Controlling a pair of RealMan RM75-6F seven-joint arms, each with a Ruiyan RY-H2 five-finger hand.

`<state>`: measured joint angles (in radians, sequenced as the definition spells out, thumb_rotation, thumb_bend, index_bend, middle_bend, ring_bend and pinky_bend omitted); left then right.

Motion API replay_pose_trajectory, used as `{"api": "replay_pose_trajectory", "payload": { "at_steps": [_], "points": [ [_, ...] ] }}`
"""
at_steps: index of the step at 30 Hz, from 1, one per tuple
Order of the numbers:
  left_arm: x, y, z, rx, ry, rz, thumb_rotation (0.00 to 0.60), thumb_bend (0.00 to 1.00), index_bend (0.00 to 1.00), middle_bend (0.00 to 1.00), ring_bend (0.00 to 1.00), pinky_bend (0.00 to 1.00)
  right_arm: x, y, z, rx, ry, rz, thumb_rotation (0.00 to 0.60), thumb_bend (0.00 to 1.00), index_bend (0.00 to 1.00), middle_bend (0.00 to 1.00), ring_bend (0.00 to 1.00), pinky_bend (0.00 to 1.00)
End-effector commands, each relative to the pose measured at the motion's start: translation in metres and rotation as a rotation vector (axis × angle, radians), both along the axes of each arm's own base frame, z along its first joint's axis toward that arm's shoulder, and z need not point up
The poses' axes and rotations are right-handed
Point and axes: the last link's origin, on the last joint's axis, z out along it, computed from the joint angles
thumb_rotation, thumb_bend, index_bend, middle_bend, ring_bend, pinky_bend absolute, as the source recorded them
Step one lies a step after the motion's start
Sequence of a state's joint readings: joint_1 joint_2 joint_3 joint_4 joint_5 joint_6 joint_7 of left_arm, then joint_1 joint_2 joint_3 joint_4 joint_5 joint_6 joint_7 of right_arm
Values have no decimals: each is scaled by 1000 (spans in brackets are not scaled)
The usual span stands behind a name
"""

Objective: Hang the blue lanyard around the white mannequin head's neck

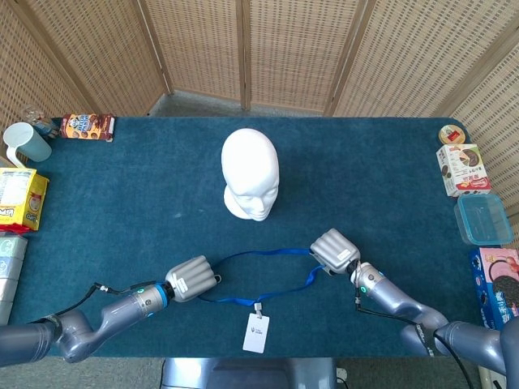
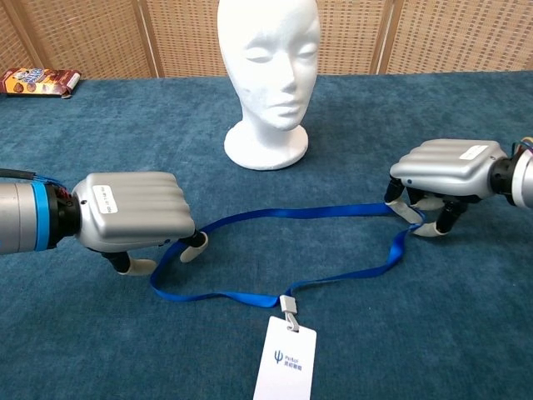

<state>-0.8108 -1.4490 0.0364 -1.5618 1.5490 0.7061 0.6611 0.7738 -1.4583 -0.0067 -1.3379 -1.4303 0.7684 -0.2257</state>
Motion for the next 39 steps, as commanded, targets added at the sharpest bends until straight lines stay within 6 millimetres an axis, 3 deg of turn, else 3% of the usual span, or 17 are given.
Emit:
{"api": "replay_pose_trajectory", "payload": {
  "at_steps": [1,12,23,39],
  "points": [
    [1,2,-1,9,-7,4,600,332,411,1000,1000,1000,0,0,0,-1,-2,-3,600,461,666,969,1000,1000],
    [-1,3,-5,10,-9,5,600,332,414,1000,1000,1000,-1,-1,0,2,-3,-10,600,461,669,969,1000,1000],
    [0,4,-6,13,-21,19,600,377,537,1000,1000,1000,-2,-1,-2,4,-4,-16,600,461,674,969,1000,1000],
    [-3,6,-8,22,-22,26,600,406,589,1000,1000,1000,-3,-1,-1,3,-6,-24,600,461,688,969,1000,1000]
  ]
}}
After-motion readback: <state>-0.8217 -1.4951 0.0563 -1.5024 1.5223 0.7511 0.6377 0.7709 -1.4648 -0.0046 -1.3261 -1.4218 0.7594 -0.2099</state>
